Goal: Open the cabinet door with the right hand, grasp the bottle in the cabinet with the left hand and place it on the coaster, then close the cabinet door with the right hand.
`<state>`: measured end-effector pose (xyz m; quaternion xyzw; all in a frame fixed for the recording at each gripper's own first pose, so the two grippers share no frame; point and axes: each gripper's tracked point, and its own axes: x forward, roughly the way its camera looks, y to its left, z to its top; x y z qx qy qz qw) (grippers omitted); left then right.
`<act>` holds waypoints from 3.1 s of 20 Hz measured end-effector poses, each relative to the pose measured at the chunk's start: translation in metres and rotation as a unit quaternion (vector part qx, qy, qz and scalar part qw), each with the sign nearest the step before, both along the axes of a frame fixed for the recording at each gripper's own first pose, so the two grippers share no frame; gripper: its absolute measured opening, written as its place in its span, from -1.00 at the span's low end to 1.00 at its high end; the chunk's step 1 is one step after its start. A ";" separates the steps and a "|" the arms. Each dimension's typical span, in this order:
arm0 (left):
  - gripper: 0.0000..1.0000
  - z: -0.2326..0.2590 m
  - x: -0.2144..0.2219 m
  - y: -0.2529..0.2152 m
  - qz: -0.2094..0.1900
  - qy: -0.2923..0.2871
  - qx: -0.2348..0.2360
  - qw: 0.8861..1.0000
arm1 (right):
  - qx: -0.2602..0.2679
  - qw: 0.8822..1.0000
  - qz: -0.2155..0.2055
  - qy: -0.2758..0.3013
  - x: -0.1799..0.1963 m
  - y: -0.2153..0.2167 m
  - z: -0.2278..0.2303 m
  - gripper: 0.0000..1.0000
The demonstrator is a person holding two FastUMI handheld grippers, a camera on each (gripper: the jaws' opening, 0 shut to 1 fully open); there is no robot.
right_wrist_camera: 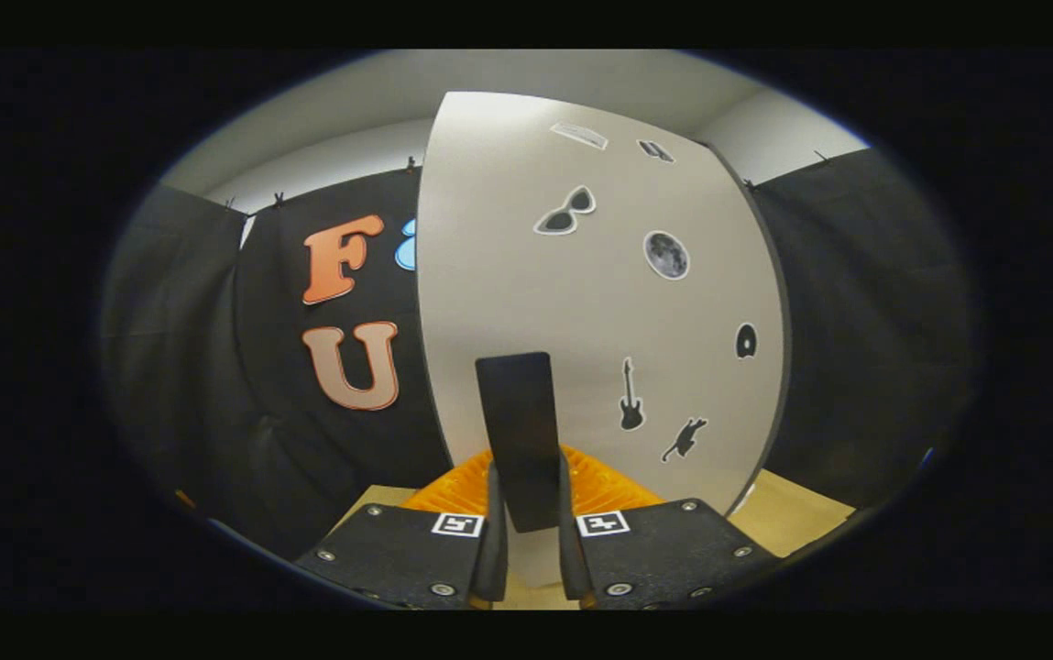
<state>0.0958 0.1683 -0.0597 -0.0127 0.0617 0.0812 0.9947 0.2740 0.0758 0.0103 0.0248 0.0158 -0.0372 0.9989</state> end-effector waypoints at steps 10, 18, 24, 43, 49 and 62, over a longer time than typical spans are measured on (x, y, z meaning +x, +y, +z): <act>0.93 0.006 -0.051 -0.067 -0.042 -0.007 0.011 0.999 | 0.019 0.999 -0.037 0.000 -0.152 -0.107 -0.010 -0.63; 0.89 0.007 -0.068 -0.207 -0.059 -0.012 0.012 0.998 | 0.011 0.999 -0.033 -0.007 -0.218 -0.221 -0.004 -0.75; 0.89 -0.001 -0.080 -0.285 -0.071 -0.003 0.019 0.997 | 0.003 1.000 -0.019 -0.010 -0.237 -0.305 0.004 -0.88; 0.93 0.007 -0.066 -0.339 -0.069 -0.001 0.023 0.997 | 0.027 0.999 0.029 0.000 -0.265 -0.374 -0.003 -0.80; 0.93 0.018 -0.026 -0.368 -0.102 -0.017 0.031 0.994 | 0.027 0.999 0.026 -0.021 -0.307 -0.355 0.011 -0.80; 0.94 0.040 0.179 -0.464 -0.190 -0.061 0.033 0.979 | 0.050 0.998 0.045 -0.016 -0.284 -0.249 -0.004 -0.05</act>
